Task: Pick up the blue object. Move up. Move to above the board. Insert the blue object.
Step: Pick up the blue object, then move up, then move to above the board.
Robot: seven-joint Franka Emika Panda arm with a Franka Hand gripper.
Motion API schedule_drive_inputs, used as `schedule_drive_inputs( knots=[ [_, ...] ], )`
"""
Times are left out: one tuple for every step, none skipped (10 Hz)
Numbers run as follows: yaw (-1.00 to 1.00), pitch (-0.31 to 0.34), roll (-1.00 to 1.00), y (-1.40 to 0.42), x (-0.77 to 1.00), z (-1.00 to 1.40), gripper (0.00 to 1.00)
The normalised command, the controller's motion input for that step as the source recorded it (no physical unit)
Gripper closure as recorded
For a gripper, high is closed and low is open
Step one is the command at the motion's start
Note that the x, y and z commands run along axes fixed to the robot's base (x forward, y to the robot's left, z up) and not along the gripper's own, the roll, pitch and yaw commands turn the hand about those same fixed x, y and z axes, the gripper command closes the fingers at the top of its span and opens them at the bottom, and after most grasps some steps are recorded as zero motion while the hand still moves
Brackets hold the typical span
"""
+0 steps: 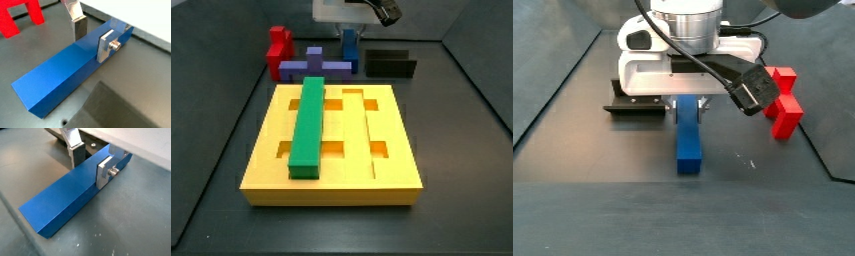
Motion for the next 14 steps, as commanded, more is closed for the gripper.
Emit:
schedule_drive_inputs(
  knots=[
    [0.00, 0.000, 0.00, 0.00, 0.00, 0.00, 1.00],
    [0.00, 0.000, 0.00, 0.00, 0.00, 0.00, 1.00],
    [0.00, 0.000, 0.00, 0.00, 0.00, 0.83, 1.00],
    [-0.05, -0.014, -0.01, -0.11, 0.08, 0.82, 1.00],
    [-0.04, 0.008, 0.00, -0.10, 0.04, 0.66, 1.00],
    [-0.01, 0.004, 0.05, -0.04, 0.04, 0.19, 1.00],
    [0.00, 0.000, 0.00, 0.00, 0.00, 1.40, 1.00],
    [0.01, 0.031, -0.01, 0.01, -0.02, 1.40, 1.00],
    [0.01, 0.039, 0.03, 0.00, -0.04, 1.40, 1.00],
    [0.01, 0.026, 0.03, 0.00, -0.01, 1.40, 1.00],
    [0.00, 0.038, 0.01, 0.01, 0.00, 1.40, 1.00],
    [0.00, 0.071, 0.00, 0.01, 0.00, 1.40, 1.00],
    [0.01, 0.078, 0.01, 0.00, 0.01, 0.91, 1.00],
    [0.01, 0.072, 0.01, 0.01, 0.04, 0.41, 1.00]
  ],
)
